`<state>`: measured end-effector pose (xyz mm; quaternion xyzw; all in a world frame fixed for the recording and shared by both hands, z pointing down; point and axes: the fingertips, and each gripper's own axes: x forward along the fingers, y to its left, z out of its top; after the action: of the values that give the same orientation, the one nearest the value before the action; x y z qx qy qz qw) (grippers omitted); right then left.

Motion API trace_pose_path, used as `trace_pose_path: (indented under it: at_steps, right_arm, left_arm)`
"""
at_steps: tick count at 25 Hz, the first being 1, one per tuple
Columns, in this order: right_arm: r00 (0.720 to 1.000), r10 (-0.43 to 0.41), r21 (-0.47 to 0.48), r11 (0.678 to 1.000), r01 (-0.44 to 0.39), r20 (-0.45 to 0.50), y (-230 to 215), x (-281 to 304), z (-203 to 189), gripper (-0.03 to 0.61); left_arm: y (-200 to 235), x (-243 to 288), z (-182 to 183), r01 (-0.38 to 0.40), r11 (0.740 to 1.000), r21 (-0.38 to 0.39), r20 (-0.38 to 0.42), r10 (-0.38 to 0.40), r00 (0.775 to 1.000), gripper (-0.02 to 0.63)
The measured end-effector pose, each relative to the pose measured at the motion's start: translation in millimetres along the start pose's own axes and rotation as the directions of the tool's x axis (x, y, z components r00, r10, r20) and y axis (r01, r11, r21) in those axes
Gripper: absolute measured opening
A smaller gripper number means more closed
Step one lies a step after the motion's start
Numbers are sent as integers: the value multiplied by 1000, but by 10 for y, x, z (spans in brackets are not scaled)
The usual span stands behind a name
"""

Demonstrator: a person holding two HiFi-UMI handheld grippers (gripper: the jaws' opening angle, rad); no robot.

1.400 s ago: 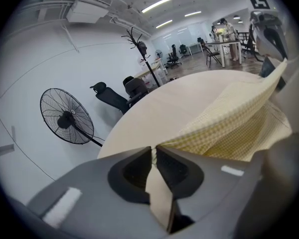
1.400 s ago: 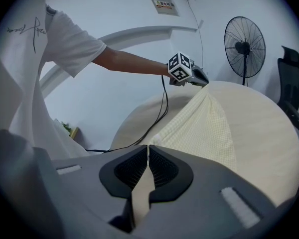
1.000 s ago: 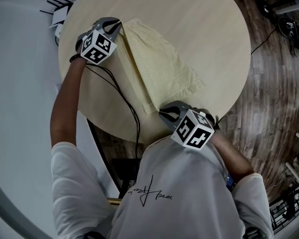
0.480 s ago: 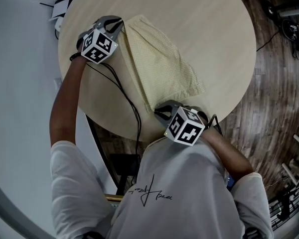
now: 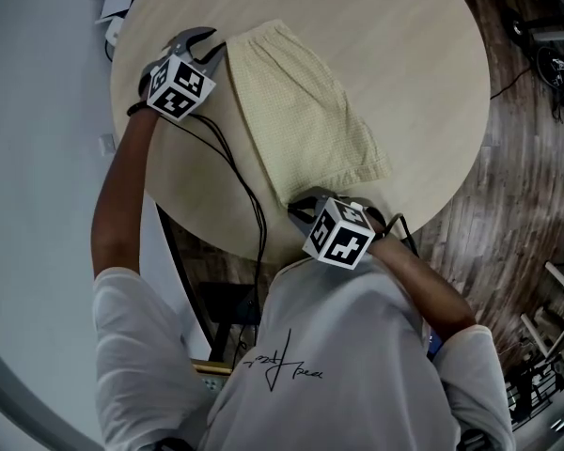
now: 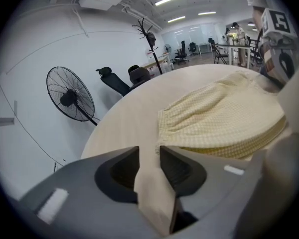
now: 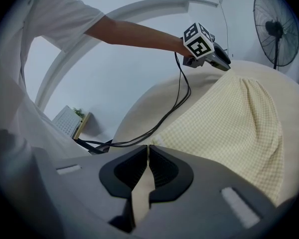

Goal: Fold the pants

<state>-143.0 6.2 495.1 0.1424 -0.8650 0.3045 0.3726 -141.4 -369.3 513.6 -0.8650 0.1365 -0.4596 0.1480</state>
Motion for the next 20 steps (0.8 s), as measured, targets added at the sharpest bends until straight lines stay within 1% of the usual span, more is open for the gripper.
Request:
trace_pose_path:
  at_steps: [4, 8, 10, 16, 20]
  right_arm:
    - [999, 12, -35, 999, -13, -42, 1, 86, -68, 14]
    - [995, 63, -37, 997, -66, -76, 75, 117, -146, 19]
    - [995, 77, -35, 996, -79, -64, 112, 102, -134, 49]
    - [999, 44, -38, 998, -44, 0, 142, 4, -73, 51]
    - [999, 2, -29, 1000, 0, 45, 117, -109, -49, 51]
  left_arm:
    - [0, -82, -73, -24, 998, -57, 4, 25, 1000, 138]
    - [6, -239, -95, -58, 987, -151, 23, 63, 998, 138]
    - [6, -321, -114, -74, 978, -197, 30, 82, 996, 138]
    - [-90, -571, -121, -118, 954, -276, 41, 134, 990, 138]
    - [-210, -752, -94, -146, 940, -308, 53, 170, 984, 137]
